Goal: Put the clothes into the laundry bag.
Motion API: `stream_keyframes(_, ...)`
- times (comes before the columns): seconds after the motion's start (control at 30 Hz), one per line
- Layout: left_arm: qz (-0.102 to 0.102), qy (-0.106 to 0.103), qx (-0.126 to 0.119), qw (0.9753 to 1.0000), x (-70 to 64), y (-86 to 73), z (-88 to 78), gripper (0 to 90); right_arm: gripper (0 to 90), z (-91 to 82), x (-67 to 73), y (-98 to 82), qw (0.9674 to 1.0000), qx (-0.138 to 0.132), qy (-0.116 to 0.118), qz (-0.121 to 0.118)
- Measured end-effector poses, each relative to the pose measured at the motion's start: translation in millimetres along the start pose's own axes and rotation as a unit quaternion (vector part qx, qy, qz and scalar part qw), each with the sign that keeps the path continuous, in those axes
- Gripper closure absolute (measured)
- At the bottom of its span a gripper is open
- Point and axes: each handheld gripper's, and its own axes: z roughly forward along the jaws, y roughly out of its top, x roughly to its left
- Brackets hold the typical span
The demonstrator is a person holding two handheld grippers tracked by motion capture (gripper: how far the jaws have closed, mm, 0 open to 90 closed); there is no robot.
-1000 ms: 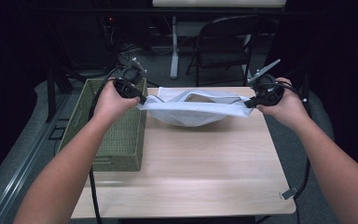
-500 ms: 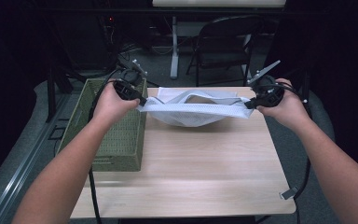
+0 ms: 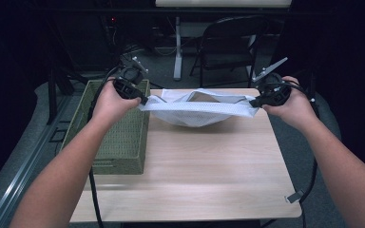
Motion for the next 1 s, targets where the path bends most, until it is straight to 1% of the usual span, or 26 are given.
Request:
stream_keyframes(0.07, 0.000, 0.000, -0.001, 1.0000, -0.5, 0.6, -0.9, 89.5, 83.2, -0.6, -0.4, 0.2, 1.0000, -0.003, 0.001, 0.002)
stream_keyframes(0.17, 0.001, 0.000, 0.000, 1.0000, -1.1, 0.9, 0.3, 89.5, 83.2, -1.8, -1.4, 0.3, 1.0000, 0.000, -0.002, 0.001)
stream_keyframes(0.53, 0.000, -0.004, 0.008, 1.0000, 0.2, -2.7, 7.4, 89.5, 83.2, 3.2, 1.0, -1.9, 1.0000, 0.005, 0.001, 0.001)
stream_keyframes(0.63, 0.000, -0.004, 0.009, 0.9999, 0.4, -3.8, 8.5, 89.5, 83.1, 3.3, 1.7, -1.9, 1.0000, 0.009, 0.000, -0.003)
stream_keyframes(0.67, -0.002, -0.005, 0.009, 0.9999, 0.3, -4.2, 9.0, 89.5, 83.2, 4.1, 2.3, -2.4, 1.0000, 0.006, 0.002, -0.001)
stream_keyframes(0.77, -0.002, -0.008, 0.008, 0.9999, 0.5, -4.9, 9.6, 89.5, 83.2, 4.9, 2.6, -3.4, 0.9999, 0.011, 0.002, -0.002)
stream_keyframes(0.93, -0.001, -0.010, 0.014, 0.9998, -0.2, -6.5, 12.6, 89.5, 83.1, 7.2, 3.9, -5.6, 0.9999, 0.012, 0.004, -0.001)
stream_keyframes(1.0, -0.001, -0.011, 0.015, 0.9998, -0.5, -7.9, 14.9, 89.5, 83.1, 8.0, 4.1, -6.4, 0.9998, 0.017, 0.005, -0.004)
